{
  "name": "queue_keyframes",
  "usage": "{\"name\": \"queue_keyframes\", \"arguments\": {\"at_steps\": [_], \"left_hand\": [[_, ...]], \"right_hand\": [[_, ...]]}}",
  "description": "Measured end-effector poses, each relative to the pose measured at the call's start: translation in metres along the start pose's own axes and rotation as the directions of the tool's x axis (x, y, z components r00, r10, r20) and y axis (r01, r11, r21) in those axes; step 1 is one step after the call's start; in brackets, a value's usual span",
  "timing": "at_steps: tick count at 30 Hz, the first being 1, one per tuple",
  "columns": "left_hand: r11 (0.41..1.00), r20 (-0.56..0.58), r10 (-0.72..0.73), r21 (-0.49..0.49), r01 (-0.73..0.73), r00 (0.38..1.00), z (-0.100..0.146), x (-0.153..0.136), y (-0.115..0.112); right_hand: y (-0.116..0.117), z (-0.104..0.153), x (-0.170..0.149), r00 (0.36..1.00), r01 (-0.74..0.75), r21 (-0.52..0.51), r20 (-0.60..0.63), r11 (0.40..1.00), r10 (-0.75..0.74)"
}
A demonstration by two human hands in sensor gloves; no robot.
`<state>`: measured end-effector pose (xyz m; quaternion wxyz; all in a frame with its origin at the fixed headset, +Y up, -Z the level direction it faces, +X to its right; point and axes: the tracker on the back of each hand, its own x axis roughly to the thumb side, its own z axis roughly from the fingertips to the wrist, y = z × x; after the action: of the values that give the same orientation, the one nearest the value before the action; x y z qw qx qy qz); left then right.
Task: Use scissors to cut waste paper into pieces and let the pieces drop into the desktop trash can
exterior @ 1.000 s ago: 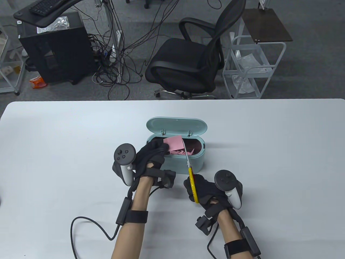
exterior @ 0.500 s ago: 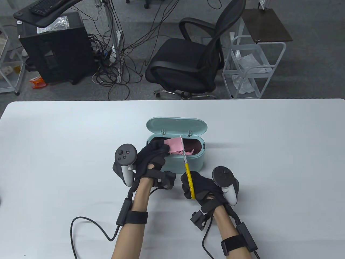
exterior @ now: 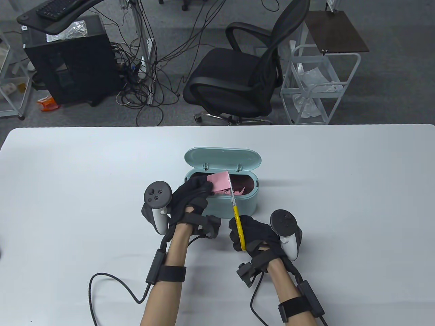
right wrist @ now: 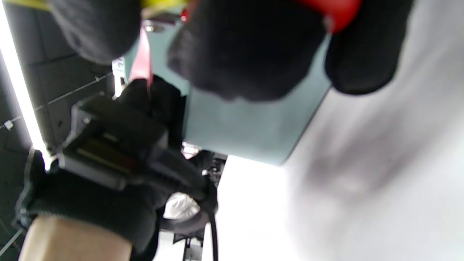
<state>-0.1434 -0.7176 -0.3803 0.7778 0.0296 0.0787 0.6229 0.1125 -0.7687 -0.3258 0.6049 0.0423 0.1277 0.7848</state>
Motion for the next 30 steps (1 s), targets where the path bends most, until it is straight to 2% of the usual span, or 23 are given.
{"name": "queue_keyframes", "arguments": {"at_steps": [5,16,19,25,28,30], "left_hand": [[0.999,0.015,-0.026,-0.033,0.027,1.0,-0.002,0.001,0.001],[0.998,0.013,-0.034,-0.043,0.034,0.999,-0.003,0.001,0.002],[0.998,0.011,-0.036,-0.042,0.037,0.999,-0.003,0.002,0.002],[0.999,0.004,-0.012,-0.04,0.012,1.0,-0.002,0.001,0.002],[0.999,-0.002,0.009,-0.041,-0.009,1.0,-0.002,0.0,0.003],[0.999,-0.003,0.017,-0.039,-0.017,1.0,-0.002,0.0,0.003]], "right_hand": [[-0.002,-0.001,0.006,0.996,-0.088,0.035,0.003,0.996,0.088],[0.002,-0.005,0.005,0.999,-0.035,-0.013,-0.013,0.999,0.035],[0.001,-0.006,0.007,1.0,-0.028,-0.076,-0.007,0.997,0.027],[0.002,-0.004,0.001,1.0,0.01,-0.102,0.002,0.995,-0.01],[0.003,-0.002,0.0,1.0,0.003,-0.083,0.004,0.997,-0.002],[0.005,0.0,-0.002,1.0,-0.021,-0.015,-0.012,1.0,0.021]]}}
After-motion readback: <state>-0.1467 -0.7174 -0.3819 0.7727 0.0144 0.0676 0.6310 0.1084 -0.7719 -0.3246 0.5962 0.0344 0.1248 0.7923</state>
